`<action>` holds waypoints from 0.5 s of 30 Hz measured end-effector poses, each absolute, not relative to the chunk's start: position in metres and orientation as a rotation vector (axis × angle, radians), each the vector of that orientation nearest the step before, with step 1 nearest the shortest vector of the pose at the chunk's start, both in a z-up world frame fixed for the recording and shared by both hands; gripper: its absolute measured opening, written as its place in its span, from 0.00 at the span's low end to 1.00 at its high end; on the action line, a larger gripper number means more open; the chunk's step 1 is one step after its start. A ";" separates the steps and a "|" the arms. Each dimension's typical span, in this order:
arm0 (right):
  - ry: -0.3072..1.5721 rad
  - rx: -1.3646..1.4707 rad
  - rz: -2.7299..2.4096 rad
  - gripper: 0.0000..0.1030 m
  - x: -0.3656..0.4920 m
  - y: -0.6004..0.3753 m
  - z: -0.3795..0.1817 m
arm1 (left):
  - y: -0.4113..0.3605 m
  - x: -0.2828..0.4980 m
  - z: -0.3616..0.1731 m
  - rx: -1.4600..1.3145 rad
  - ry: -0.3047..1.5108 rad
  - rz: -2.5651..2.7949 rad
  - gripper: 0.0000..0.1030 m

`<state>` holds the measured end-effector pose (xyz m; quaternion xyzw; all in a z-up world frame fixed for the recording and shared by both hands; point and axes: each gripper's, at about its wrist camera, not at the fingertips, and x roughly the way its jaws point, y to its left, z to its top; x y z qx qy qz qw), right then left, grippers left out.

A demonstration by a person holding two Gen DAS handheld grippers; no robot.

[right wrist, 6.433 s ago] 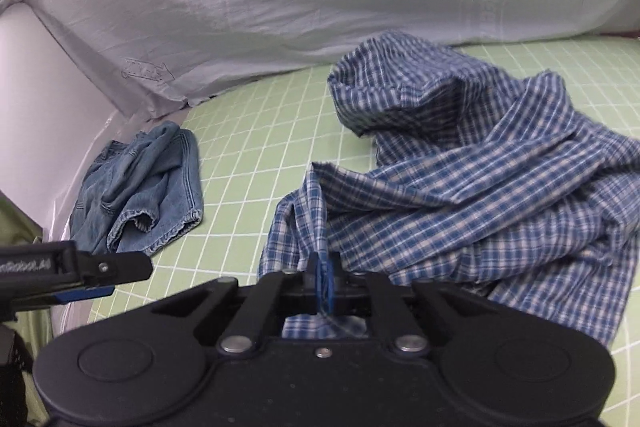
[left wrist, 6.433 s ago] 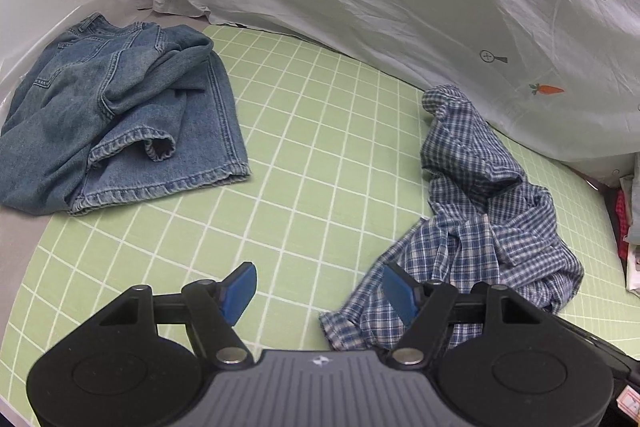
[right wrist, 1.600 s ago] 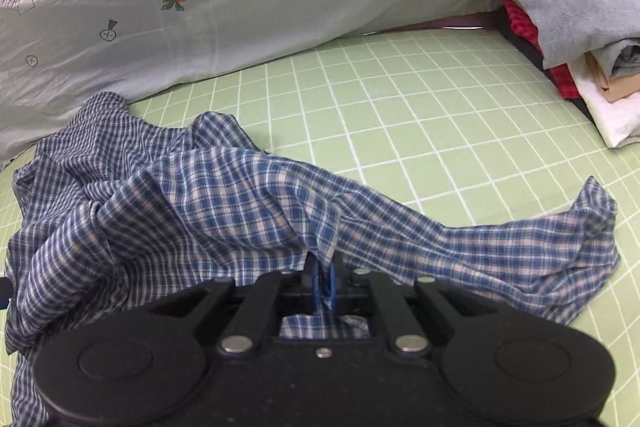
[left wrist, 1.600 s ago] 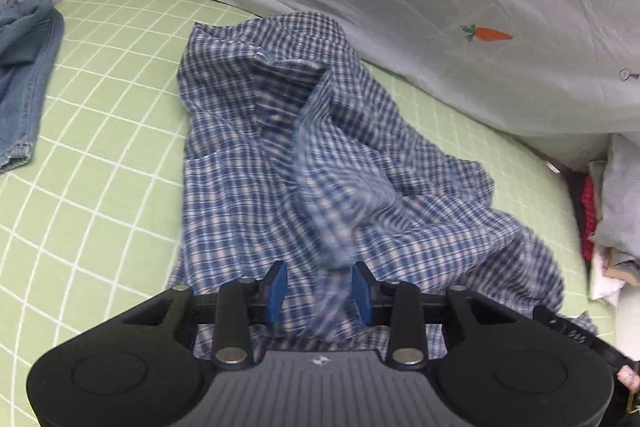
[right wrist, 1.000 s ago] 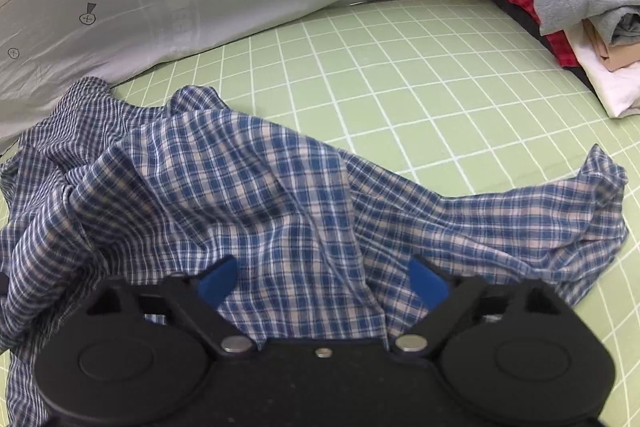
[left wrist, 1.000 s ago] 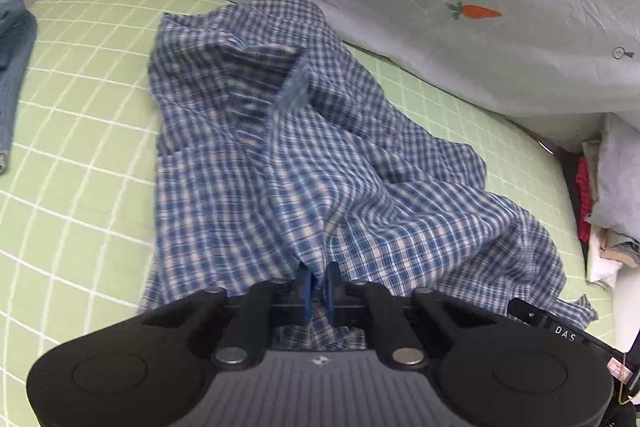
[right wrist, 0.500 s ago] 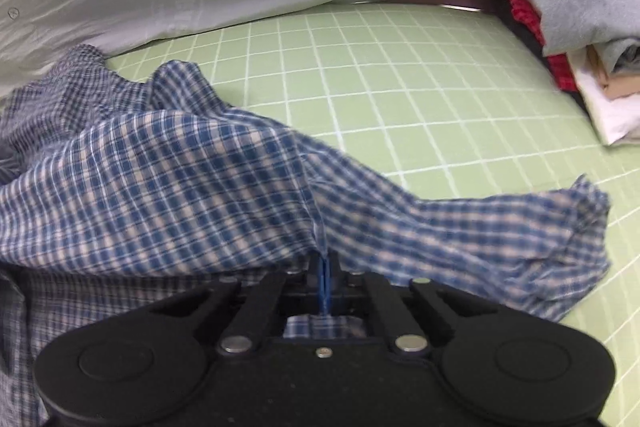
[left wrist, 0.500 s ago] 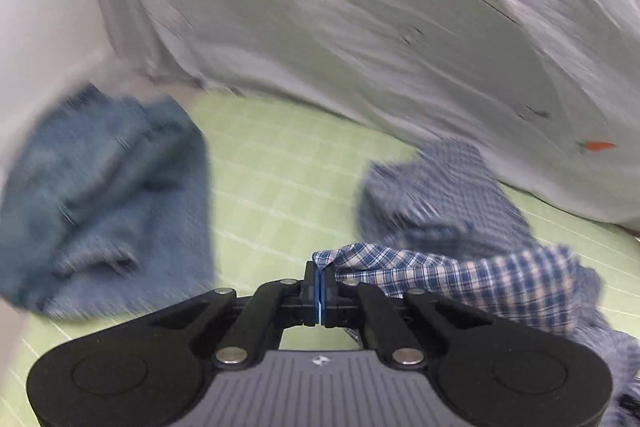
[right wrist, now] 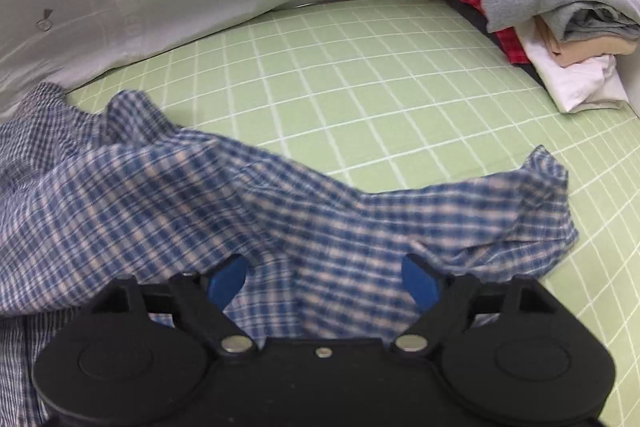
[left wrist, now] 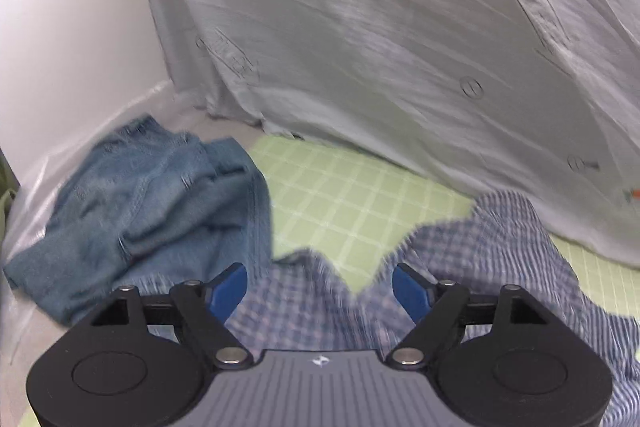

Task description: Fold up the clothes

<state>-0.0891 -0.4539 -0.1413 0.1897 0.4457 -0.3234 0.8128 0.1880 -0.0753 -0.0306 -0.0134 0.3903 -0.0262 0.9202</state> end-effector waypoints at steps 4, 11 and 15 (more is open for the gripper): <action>0.971 0.383 -0.644 0.86 -0.087 -0.436 -0.143 | -0.096 0.149 -0.044 -0.079 0.879 -0.112 0.83; 0.987 0.400 -0.588 0.87 -0.112 -0.415 -0.144 | -0.151 0.089 -0.082 0.023 1.068 -0.332 0.87; 0.995 0.437 -0.559 0.87 -0.134 -0.405 -0.147 | -0.183 0.058 -0.107 0.126 1.147 -0.442 0.87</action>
